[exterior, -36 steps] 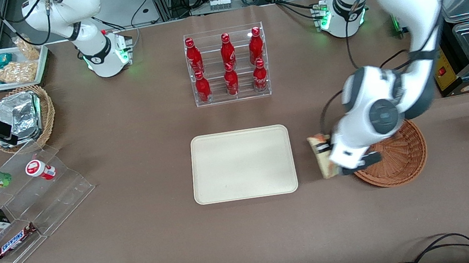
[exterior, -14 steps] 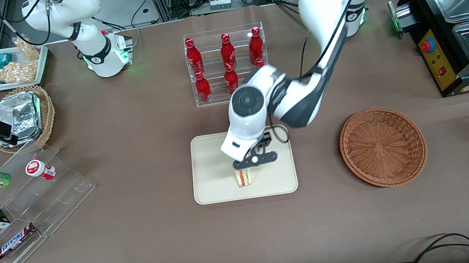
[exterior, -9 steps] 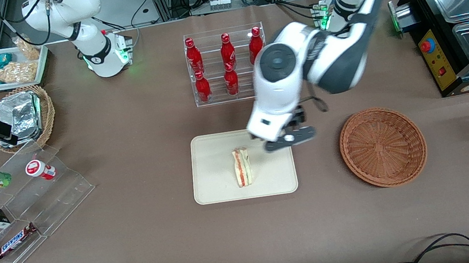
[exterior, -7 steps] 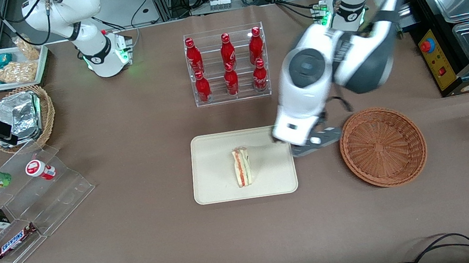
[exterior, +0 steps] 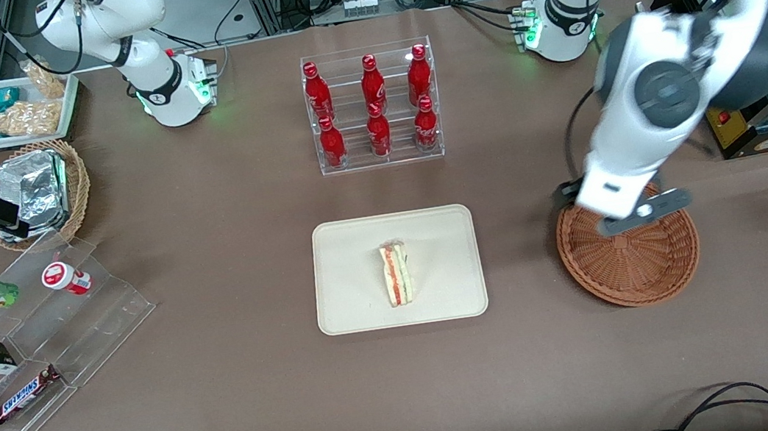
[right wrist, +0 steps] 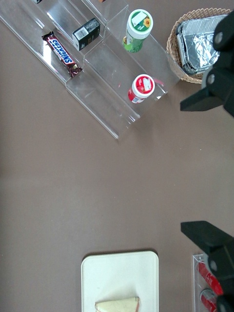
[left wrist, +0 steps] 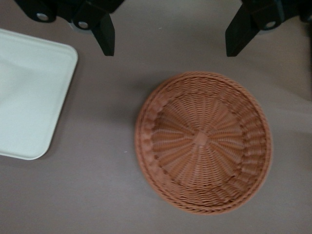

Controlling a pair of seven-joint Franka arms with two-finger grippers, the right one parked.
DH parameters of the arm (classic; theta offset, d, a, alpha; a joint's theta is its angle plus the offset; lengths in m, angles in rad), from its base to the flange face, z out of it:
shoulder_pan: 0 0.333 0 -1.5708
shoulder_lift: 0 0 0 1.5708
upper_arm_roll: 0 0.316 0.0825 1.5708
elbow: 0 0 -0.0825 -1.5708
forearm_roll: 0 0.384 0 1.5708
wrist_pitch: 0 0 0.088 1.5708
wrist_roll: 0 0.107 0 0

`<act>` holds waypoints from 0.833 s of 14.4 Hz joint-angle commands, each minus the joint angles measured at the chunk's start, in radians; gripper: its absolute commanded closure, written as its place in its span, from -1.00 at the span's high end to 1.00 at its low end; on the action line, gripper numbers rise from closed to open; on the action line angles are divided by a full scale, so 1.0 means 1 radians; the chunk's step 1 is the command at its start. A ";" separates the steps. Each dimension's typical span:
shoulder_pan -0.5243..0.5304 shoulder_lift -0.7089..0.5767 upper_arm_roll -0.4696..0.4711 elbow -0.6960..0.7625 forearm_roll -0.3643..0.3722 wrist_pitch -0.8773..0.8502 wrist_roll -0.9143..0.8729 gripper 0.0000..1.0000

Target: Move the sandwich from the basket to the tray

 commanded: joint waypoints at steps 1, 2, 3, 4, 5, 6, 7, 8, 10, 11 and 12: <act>0.082 -0.123 -0.010 -0.078 -0.037 -0.071 0.177 1.00; 0.093 -0.154 0.002 -0.077 -0.040 -0.093 0.251 1.00; 0.088 -0.183 0.065 -0.075 -0.041 -0.109 0.323 1.00; 0.084 -0.198 0.091 -0.069 -0.043 -0.123 0.379 1.00; 0.082 -0.206 0.105 -0.055 -0.046 -0.128 0.431 1.00; 0.062 -0.206 0.149 -0.034 -0.046 -0.128 0.469 1.00; 0.006 -0.200 0.220 0.004 -0.047 -0.128 0.500 1.00; -0.008 -0.190 0.248 0.035 -0.050 -0.125 0.509 1.00; -0.005 -0.148 0.248 0.106 -0.050 -0.126 0.511 1.00; 0.004 -0.131 0.247 0.130 -0.052 -0.126 0.510 1.00; 0.010 -0.128 0.245 0.138 -0.064 -0.126 0.510 1.00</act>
